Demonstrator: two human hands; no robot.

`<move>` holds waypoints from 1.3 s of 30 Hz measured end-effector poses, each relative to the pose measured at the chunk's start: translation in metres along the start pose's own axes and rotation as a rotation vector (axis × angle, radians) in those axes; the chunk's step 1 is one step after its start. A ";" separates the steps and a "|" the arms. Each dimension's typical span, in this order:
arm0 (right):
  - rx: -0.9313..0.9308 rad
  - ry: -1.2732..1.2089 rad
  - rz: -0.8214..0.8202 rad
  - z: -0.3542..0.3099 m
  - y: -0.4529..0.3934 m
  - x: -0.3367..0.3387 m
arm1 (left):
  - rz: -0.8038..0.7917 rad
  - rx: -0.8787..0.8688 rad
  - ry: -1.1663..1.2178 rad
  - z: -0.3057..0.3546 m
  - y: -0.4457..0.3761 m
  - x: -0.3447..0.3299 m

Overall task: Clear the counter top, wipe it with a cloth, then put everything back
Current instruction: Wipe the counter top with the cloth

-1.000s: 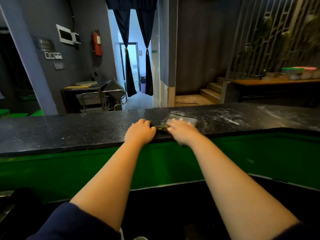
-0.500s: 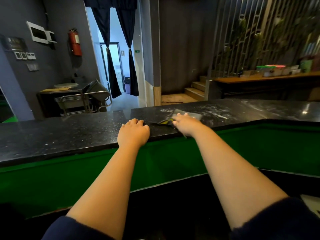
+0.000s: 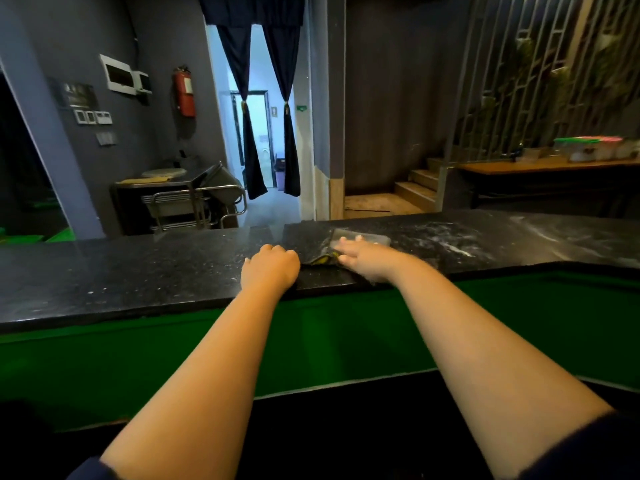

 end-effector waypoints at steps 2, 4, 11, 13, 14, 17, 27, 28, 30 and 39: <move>0.133 0.016 -0.029 -0.025 -0.009 -0.006 | 0.120 -0.019 -0.071 0.007 0.004 -0.001; 0.227 0.045 -0.045 -0.035 -0.019 -0.007 | 0.216 -0.037 -0.134 0.012 0.012 0.002; 0.109 0.021 -0.024 0.023 -0.050 0.018 | 0.219 -0.008 -0.241 0.019 0.019 0.005; 0.077 0.046 -0.028 0.036 -0.050 0.019 | 0.201 0.010 -0.253 0.018 0.018 0.005; 0.077 0.045 -0.024 0.038 -0.047 0.018 | 0.192 0.011 -0.253 0.017 0.016 0.004; 0.150 0.010 -0.018 0.033 -0.025 0.016 | 0.168 -0.003 -0.265 0.016 0.014 0.002; -0.027 -0.230 0.204 0.122 -0.007 0.043 | 0.132 -0.393 -0.169 0.125 0.007 -0.030; -0.077 -0.199 0.219 0.135 -0.009 0.045 | 0.015 -0.462 -0.215 0.144 0.007 -0.047; -0.139 -0.146 0.244 0.151 -0.014 0.048 | -0.194 -0.411 -0.357 0.150 -0.001 -0.078; -0.192 -0.070 0.314 0.157 -0.027 0.042 | -0.144 0.087 -0.457 0.064 -0.057 -0.057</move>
Point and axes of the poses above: each hand's wrist, its own y-axis away from the middle knuckle, its own x-axis out of the back of the hand, z = x × y, the point moved 6 cm from there along -y, towards the middle knuckle, and after that the axes turned 8 degrees about -x, right-handed, at the moved point
